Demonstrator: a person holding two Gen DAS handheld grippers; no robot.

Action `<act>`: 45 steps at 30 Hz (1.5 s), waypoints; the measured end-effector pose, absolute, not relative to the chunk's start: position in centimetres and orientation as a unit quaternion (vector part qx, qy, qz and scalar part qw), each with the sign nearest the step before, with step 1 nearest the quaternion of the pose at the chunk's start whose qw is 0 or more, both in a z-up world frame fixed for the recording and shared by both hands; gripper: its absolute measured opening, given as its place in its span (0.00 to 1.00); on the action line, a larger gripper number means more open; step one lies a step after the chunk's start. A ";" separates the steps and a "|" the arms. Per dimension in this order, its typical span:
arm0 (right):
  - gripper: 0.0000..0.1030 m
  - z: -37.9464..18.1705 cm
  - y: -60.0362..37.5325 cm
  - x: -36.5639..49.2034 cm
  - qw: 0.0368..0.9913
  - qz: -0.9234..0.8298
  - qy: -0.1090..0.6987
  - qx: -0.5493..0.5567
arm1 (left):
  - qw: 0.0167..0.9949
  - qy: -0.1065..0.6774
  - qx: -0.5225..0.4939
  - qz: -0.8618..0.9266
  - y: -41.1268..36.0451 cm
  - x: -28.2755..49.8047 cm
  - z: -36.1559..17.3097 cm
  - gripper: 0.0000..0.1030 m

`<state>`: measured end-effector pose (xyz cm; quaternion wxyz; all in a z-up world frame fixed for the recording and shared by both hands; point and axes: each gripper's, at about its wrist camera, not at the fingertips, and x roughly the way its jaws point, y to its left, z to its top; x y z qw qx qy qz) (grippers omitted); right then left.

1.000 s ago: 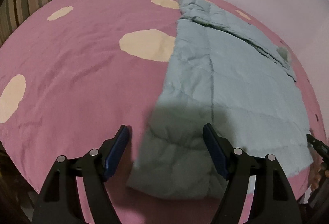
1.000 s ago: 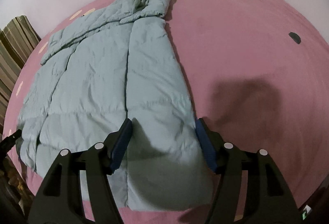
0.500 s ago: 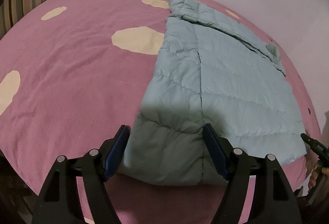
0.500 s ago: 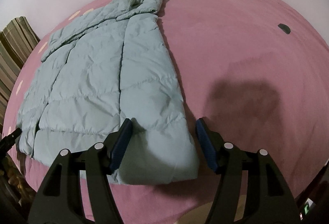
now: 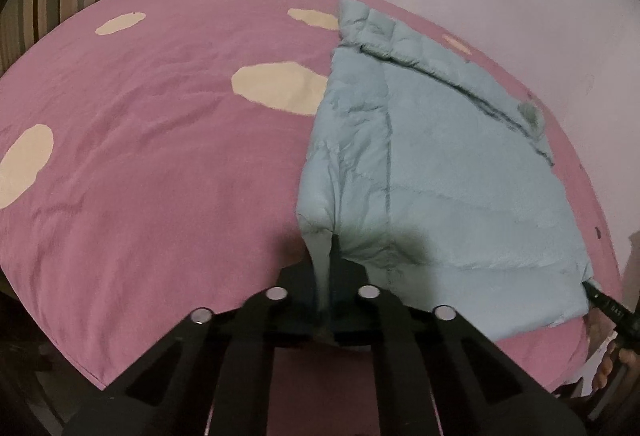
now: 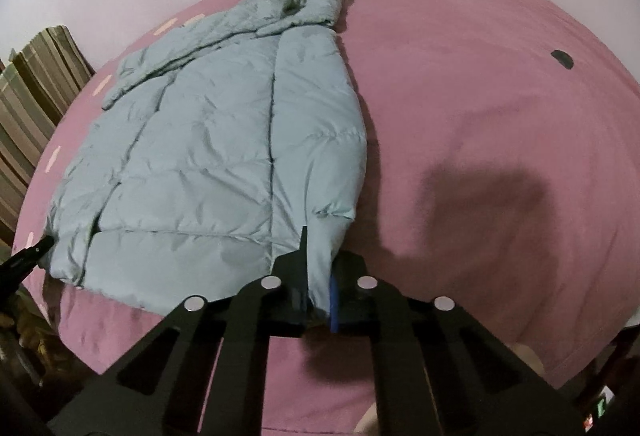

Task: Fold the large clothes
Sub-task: 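Grasp the jacket hem with both tools and lift it toward the collar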

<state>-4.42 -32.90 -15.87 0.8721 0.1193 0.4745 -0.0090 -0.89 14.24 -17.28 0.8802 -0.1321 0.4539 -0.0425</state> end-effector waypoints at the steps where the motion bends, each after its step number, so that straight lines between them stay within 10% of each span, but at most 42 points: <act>1: 0.05 -15.7 -32.9 -4.6 0.873 -0.007 0.472 0.122 | 0.884 0.447 -0.132 -0.043 14.2 -1.2 -16.9 0.03; 17: 0.04 -9.0 -36.2 -3.3 0.889 0.055 0.410 0.197 | 0.906 0.396 -0.145 -0.045 14.4 0.0 -9.6 0.02; 39: 0.13 -16.1 -36.2 13.5 0.849 0.019 0.483 0.213 | 0.870 0.469 -0.144 -0.043 13.8 16.2 -16.9 0.05; 45: 0.47 -12.5 -37.6 11.1 0.877 0.006 0.430 0.214 | 0.883 0.426 -0.194 -0.042 16.1 14.0 -13.7 0.53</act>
